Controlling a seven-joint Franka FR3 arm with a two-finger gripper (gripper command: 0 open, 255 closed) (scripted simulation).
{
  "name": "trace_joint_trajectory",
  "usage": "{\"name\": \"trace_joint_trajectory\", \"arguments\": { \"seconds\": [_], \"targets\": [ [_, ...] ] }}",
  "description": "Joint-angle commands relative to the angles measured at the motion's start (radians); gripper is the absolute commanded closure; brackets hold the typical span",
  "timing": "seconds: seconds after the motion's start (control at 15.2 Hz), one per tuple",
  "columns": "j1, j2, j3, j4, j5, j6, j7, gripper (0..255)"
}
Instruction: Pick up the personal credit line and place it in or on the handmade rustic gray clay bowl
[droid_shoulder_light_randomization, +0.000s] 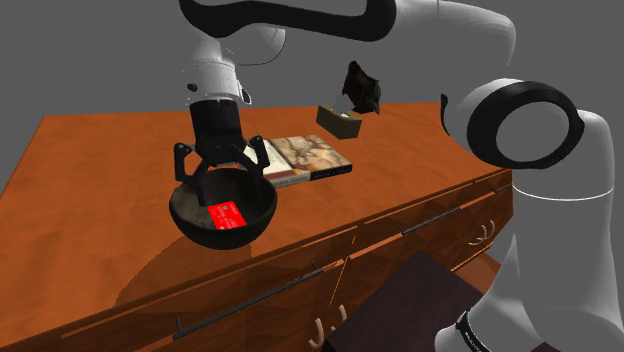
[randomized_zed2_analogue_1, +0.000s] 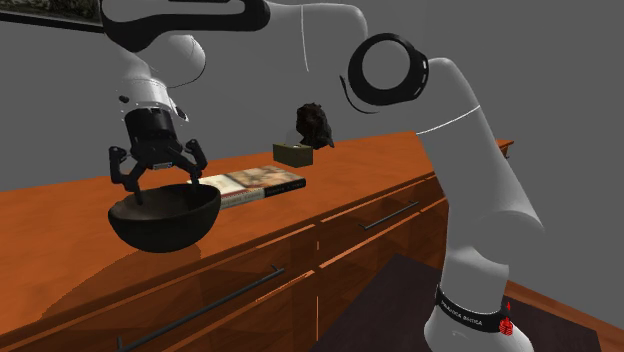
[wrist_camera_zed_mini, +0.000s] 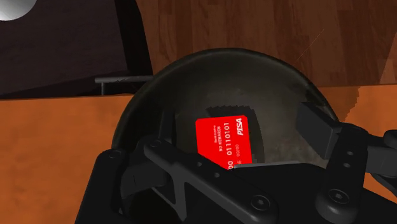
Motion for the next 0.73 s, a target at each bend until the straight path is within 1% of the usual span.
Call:
{"name": "trace_joint_trajectory", "arguments": {
  "seconds": [0.0, 0.13, 0.66],
  "targets": [
    [0.003, 0.057, -0.001, 0.135, -0.007, -0.078, 0.019, 0],
    [0.019, 0.167, 0.002, 0.367, -0.018, -0.198, 0.054, 0],
    [0.019, 0.167, 0.002, 0.366, -0.018, -0.198, 0.054, 0]
  ]
}}
